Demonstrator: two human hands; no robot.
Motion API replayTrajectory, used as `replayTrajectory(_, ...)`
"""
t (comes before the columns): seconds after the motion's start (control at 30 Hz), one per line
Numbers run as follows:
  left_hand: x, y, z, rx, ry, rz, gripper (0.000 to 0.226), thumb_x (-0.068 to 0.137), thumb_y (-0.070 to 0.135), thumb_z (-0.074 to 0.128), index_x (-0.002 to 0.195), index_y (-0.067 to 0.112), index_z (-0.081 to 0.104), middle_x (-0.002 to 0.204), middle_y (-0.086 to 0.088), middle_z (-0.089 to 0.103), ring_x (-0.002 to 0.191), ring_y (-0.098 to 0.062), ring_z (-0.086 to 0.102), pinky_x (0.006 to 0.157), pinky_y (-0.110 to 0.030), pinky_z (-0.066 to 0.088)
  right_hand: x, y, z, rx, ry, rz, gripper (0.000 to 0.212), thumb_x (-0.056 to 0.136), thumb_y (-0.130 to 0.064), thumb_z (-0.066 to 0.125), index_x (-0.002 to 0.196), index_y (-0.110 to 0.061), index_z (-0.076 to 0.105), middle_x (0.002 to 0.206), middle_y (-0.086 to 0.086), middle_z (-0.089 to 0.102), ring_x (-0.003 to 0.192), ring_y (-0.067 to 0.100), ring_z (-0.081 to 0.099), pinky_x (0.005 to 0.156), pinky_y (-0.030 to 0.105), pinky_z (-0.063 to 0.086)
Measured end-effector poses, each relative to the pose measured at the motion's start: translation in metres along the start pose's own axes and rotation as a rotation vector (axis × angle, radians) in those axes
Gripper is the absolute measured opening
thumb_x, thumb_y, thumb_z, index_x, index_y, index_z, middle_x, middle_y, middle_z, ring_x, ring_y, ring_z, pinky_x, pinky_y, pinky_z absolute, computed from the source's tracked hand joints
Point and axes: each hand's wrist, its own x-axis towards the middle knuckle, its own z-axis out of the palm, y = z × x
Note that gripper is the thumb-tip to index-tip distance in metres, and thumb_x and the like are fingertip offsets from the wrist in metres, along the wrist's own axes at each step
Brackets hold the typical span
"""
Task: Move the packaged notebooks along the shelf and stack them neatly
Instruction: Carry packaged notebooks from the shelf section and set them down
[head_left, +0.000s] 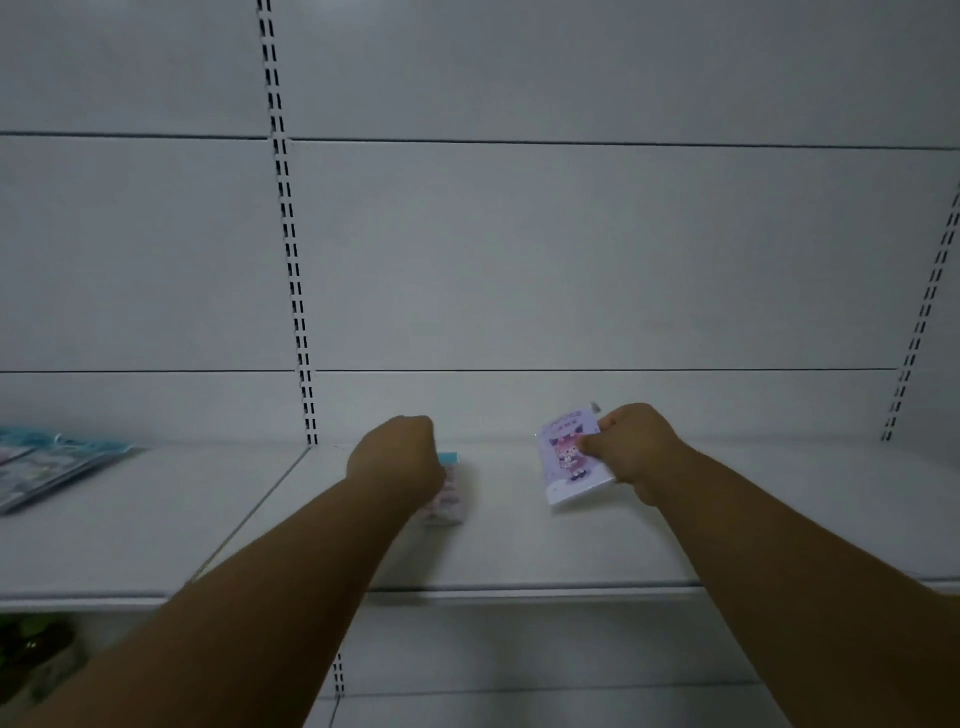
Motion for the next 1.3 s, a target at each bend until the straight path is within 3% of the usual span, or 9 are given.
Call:
replayTrajectory(0.07,-0.006,0.024,0.007,-0.076,0.050,0.088,0.023,0.083,0.034,0.064,0.099,0.018,0.059,0.098,-0.002,0.059,0.087,-0.021,0.056,0.073,-0.030,0.044,0.004,0.003,0.002,-0.098,-0.052,0.007,0.024,0.079,-0.013,0.073,0.087,0.006,0.063,0.088,0.022,0.065,0.087,0.034,0.064,0.072,0.037,0.054)
replayTrajectory(0.17,-0.015,0.056,0.018,-0.106,0.054,0.210,0.025,0.086,0.038,0.061,0.102,0.018,0.060,0.100,-0.002,0.059,0.089,-0.020,0.057,0.074,-0.030,0.043,0.002,0.008,0.006,-0.387,-0.081,-0.024,0.028,0.081,-0.021,0.069,0.065,-0.007,0.050,0.068,0.008,0.051,0.079,0.026,0.056,0.050,0.021,0.035)
replayTrajectory(0.3,-0.019,0.065,0.029,-0.092,0.057,0.244,0.025,0.086,0.036,0.060,0.105,0.019,0.059,0.104,-0.003,0.061,0.093,-0.021,0.056,0.077,-0.033,0.046,0.000,0.019,0.007,-0.658,-0.085,-0.058,0.031,0.074,-0.029,0.075,0.090,-0.010,0.057,0.100,0.010,0.066,0.096,0.026,0.064,0.068,0.025,0.041)
replayTrajectory(0.43,-0.019,0.055,0.028,-0.108,0.060,0.235,0.027,0.086,0.037,0.060,0.107,0.020,0.060,0.107,-0.003,0.061,0.096,-0.021,0.057,0.082,-0.033,0.047,-0.004,0.019,0.007,-0.699,-0.044,-0.193,0.020,0.078,-0.025,0.068,0.083,-0.014,0.051,0.102,0.011,0.065,0.092,0.026,0.062,0.068,0.026,0.041)
replayTrajectory(0.6,-0.028,0.019,0.011,-0.135,0.080,0.198,0.027,0.086,0.039,0.061,0.106,0.021,0.061,0.100,0.001,0.060,0.089,-0.017,0.057,0.079,-0.033,0.051,-0.031,-0.025,0.031,-0.586,0.024,-0.516,0.039,0.080,-0.036,0.066,0.111,-0.015,0.055,0.110,0.008,0.054,0.095,0.026,0.056,0.078,0.035,0.048)
replayTrajectory(0.73,-0.046,-0.051,-0.014,-0.123,0.139,0.117,0.027,0.086,0.039,0.062,0.107,0.022,0.059,0.096,0.003,0.061,0.079,-0.011,0.056,0.068,-0.023,0.045,-0.066,-0.090,0.075,-0.571,0.075,-0.716,0.046,0.083,-0.039,0.064,0.122,-0.020,0.049,0.116,0.006,0.054,0.102,0.025,0.055,0.082,0.038,0.050)
replayTrajectory(0.93,-0.100,-0.211,-0.061,-0.066,0.196,-0.053,0.036,0.086,0.046,0.060,0.116,0.026,0.057,0.108,0.003,0.063,0.092,-0.014,0.059,0.077,-0.027,0.049,-0.143,-0.204,0.192,-0.495,0.004,-0.879,0.047,0.085,-0.040,0.058,0.125,-0.020,0.045,0.119,0.007,0.052,0.102,0.026,0.054,0.083,0.040,0.050)
replayTrajectory(1.13,-0.146,-0.361,-0.106,0.021,0.183,-0.145,0.035,0.086,0.046,0.058,0.115,0.027,0.056,0.112,0.001,0.062,0.096,-0.016,0.057,0.082,-0.032,0.050,-0.211,-0.295,0.314,-0.490,-0.052,-0.910,0.046,0.086,-0.045,0.056,0.122,-0.018,0.050,0.119,0.008,0.054,0.109,0.027,0.049,0.086,0.040,0.048)
replayTrajectory(1.3,-0.140,-0.441,-0.123,0.056,0.150,-0.173,0.036,0.086,0.048,0.056,0.114,0.027,0.056,0.114,0.001,0.061,0.101,-0.018,0.056,0.086,-0.035,0.050,-0.216,-0.327,0.377,-0.471,-0.131,-0.838,0.042,0.085,-0.045,0.058,0.117,-0.019,0.051,0.118,0.008,0.053,0.109,0.026,0.049,0.086,0.039,0.048)
